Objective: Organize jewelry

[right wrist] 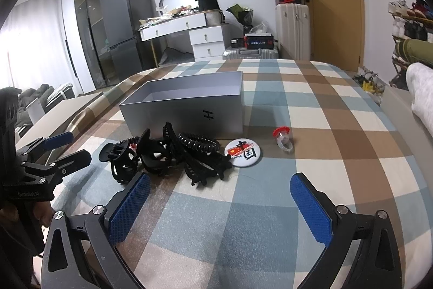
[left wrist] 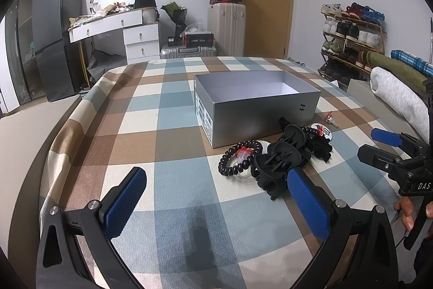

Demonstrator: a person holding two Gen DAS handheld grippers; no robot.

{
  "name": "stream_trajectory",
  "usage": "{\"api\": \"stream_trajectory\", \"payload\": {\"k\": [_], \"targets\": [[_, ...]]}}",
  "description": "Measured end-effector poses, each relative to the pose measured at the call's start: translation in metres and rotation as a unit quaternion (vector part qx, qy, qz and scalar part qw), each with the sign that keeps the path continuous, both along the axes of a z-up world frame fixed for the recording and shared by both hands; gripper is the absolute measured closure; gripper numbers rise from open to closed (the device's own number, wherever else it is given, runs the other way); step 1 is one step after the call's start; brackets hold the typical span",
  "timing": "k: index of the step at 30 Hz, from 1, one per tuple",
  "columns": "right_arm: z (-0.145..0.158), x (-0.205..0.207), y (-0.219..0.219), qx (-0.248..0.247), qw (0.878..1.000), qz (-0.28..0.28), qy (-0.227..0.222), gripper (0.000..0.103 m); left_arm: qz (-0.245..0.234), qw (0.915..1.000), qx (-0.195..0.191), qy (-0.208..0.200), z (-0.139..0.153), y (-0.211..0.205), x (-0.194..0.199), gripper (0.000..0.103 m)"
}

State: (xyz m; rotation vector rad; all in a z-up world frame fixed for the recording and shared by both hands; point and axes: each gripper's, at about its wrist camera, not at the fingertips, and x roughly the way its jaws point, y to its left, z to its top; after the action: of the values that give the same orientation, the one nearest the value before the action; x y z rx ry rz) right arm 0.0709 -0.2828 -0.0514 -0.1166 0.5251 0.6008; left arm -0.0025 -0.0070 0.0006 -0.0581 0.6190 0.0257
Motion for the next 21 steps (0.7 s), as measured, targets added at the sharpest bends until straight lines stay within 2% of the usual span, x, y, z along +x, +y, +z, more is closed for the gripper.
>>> {"api": "stream_trajectory", "payload": {"k": [21], "targets": [[0.001, -0.0028, 0.0021, 0.001, 1.0, 0.001, -0.001, 0.0, -0.001, 1.0, 0.003, -0.002, 0.0006, 0.0006, -0.0007, 0.001]]}}
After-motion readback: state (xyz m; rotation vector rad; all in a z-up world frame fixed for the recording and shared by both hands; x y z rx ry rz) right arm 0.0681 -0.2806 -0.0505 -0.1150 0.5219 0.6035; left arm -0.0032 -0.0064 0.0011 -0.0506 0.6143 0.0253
